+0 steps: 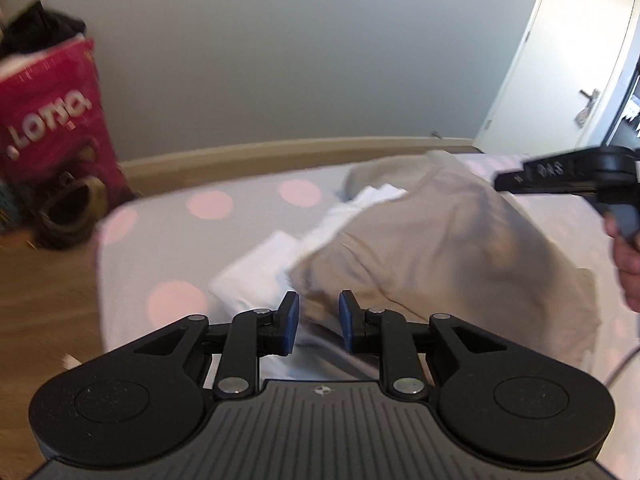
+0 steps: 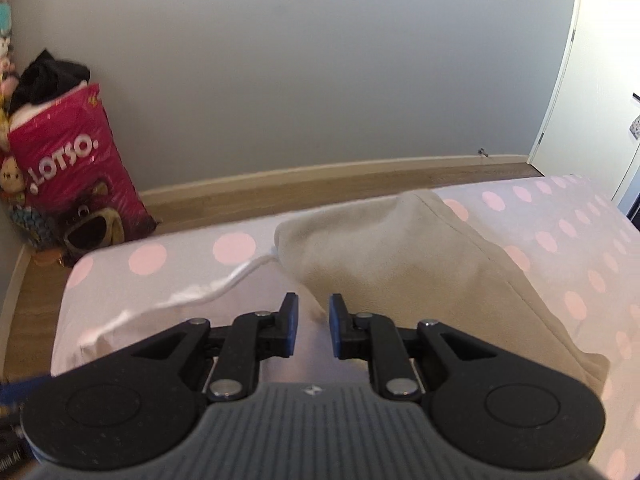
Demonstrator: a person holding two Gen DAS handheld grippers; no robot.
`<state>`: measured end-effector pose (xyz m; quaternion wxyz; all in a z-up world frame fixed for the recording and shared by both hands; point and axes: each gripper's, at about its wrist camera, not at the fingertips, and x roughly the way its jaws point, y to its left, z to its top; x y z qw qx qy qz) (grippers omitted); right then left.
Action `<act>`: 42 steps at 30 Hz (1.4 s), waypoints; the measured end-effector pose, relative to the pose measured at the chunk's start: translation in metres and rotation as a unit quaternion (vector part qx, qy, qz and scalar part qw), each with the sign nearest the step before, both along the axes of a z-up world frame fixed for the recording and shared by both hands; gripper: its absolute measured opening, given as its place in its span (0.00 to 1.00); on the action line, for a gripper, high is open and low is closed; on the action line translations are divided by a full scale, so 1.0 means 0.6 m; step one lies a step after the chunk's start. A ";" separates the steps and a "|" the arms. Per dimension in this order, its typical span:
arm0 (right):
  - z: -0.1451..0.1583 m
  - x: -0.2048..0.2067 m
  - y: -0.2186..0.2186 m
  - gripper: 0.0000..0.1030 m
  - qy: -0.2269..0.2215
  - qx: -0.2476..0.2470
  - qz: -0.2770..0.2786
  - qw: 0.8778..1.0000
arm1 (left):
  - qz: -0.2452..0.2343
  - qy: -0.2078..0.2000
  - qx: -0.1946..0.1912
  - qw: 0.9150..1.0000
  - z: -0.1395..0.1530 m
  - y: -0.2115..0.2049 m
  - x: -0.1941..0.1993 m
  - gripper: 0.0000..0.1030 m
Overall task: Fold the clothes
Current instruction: 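Lift the folded brown shirt with both tools and carry it to the clothes stack, then lower the brown shirt onto the clothes stack and open both tools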
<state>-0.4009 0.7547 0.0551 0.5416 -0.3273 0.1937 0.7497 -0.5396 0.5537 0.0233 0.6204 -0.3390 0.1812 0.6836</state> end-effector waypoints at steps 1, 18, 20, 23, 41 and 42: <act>0.001 0.000 -0.005 0.18 -0.007 -0.007 -0.002 1.000 | 0.002 0.015 0.004 1.000 0.004 -0.001 0.003 0.18; -0.066 -0.001 -0.045 0.18 -0.091 -0.118 -0.025 0.989 | -0.102 0.111 -0.039 0.988 -0.026 0.027 0.076 0.18; -0.075 0.001 -0.043 0.18 -0.093 -0.120 -0.027 0.988 | -0.112 0.131 -0.047 0.984 -0.036 0.032 0.087 0.18; -0.086 0.004 -0.044 0.18 -0.087 -0.119 -0.028 0.989 | -0.122 0.164 -0.052 0.977 -0.050 0.034 0.100 0.18; -0.032 0.036 -0.190 0.24 -0.012 -0.088 -0.056 0.994 | -0.123 0.098 0.005 0.988 -0.018 0.006 0.059 0.21; -0.037 0.036 -0.202 0.24 -0.008 -0.090 -0.059 0.994 | -0.132 0.093 0.015 0.987 -0.017 0.001 0.062 0.21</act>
